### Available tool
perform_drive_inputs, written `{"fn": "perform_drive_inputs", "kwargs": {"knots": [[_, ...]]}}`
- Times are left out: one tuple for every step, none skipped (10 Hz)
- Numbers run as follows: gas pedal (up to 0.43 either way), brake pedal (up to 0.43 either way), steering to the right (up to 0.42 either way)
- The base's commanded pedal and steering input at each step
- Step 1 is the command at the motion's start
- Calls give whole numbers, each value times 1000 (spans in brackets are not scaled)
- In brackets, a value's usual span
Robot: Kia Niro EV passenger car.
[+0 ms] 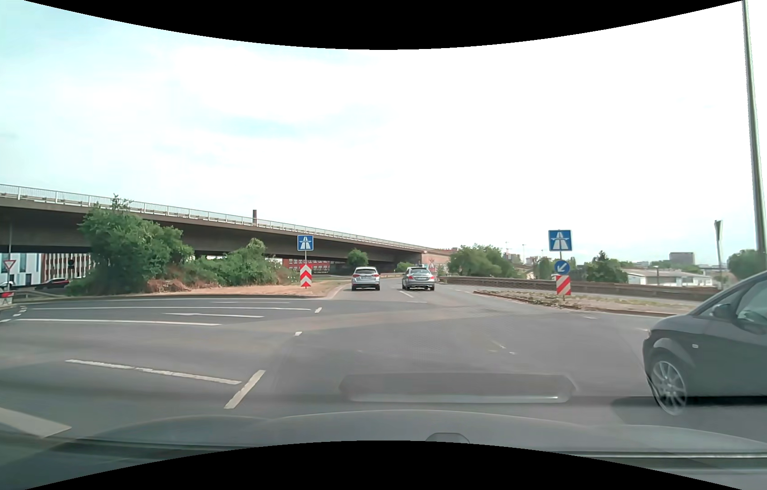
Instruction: Follow the waypoints while adhering to traffic rules and regulations
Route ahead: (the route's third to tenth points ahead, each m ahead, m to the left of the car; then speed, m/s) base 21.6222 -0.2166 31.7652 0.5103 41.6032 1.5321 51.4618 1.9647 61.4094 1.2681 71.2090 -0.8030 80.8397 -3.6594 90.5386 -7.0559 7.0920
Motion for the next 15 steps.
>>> {"fn": "perform_drive_inputs", "kwargs": {"knots": [[197,0,-91],[197,0,-83],[197,0,-75],[209,0,-68],[209,0,-63],[209,0,-57],[220,0,-49],[240,0,-42],[240,0,-39],[240,0,-35],[248,0,-29],[248,0,-25],[280,0,-22],[280,0,-14],[280,0,-3]]}}
